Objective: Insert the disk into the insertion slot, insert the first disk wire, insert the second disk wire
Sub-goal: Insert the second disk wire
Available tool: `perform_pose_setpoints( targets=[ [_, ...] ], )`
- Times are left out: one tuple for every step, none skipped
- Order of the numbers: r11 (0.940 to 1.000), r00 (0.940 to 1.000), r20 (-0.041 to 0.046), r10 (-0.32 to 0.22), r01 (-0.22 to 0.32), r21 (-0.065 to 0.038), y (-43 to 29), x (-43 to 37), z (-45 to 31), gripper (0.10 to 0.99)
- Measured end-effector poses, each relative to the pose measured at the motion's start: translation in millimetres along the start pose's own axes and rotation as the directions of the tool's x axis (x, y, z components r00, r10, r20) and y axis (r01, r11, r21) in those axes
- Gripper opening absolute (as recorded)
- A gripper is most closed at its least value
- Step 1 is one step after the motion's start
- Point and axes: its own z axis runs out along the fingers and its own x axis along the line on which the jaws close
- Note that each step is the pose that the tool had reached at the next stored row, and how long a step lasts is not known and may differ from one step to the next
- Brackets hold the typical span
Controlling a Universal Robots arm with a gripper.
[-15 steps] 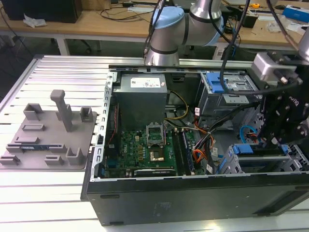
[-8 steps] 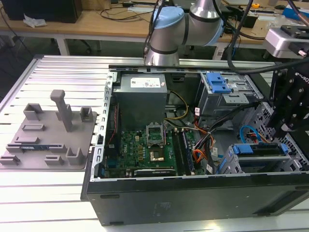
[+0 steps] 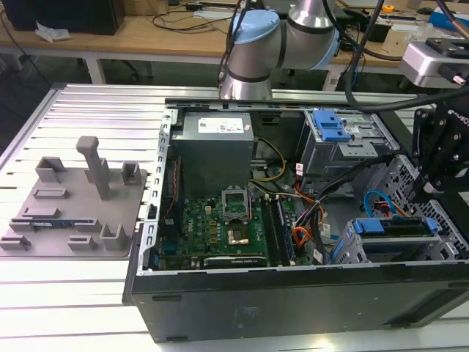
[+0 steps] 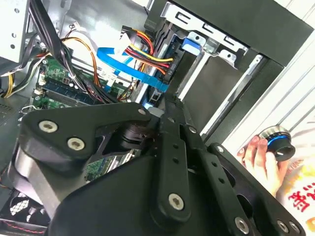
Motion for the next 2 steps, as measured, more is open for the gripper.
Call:
perform_pose_setpoints(
  targets=[
    [1.0000,1.0000,-0.0001,0.000,0.000,0.000,0.0,0.0,0.1,0.106],
    [1.0000,1.0000,-0.0006,0.000,0.000,0.000,0.0,0.0,0.0,0.106]
  ],
)
